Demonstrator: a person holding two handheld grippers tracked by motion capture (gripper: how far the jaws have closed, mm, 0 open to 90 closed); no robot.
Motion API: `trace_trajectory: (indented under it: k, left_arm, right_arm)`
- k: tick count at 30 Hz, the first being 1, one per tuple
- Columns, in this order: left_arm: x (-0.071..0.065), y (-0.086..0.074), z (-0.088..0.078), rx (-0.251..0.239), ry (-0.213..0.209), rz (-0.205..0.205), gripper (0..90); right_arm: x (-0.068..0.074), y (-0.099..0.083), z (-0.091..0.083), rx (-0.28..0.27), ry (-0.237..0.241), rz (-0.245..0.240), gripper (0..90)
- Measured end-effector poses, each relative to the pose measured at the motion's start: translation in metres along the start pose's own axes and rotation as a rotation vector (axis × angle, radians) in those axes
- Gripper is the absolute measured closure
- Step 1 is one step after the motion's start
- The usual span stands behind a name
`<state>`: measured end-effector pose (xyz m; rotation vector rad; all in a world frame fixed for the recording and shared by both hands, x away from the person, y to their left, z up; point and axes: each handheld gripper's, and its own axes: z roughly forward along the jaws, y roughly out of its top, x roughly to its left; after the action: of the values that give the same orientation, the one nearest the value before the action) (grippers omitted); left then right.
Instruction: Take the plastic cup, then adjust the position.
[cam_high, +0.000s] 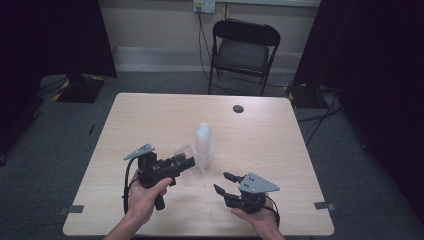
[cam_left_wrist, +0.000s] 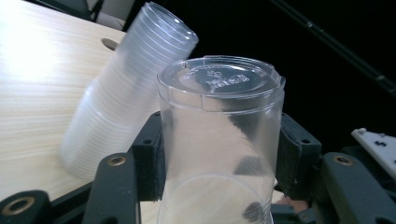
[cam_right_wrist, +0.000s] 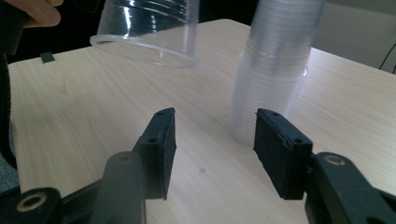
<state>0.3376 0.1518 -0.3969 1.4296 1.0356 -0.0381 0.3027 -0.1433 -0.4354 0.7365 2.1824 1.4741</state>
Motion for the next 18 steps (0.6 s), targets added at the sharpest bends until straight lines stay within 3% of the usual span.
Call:
trace_trajectory:
  k: [6, 12, 18]
  left_arm:
    - [-0.002, -0.001, 0.002, 0.018, -0.03, -0.031, 45.3]
    - [-0.004, -0.003, 0.003, 0.017, -0.054, -0.069, 45.4]
    - [-0.002, -0.005, 0.005, 0.021, -0.048, -0.069, 45.5]
  right_arm:
    - [0.007, 0.006, 0.007, -0.011, 0.028, -0.046, 50.7]
    - [0.009, 0.012, 0.014, -0.034, 0.02, -0.078, 55.5]
    - [0.014, 0.017, 0.021, -0.057, 0.051, -0.091, 61.6]
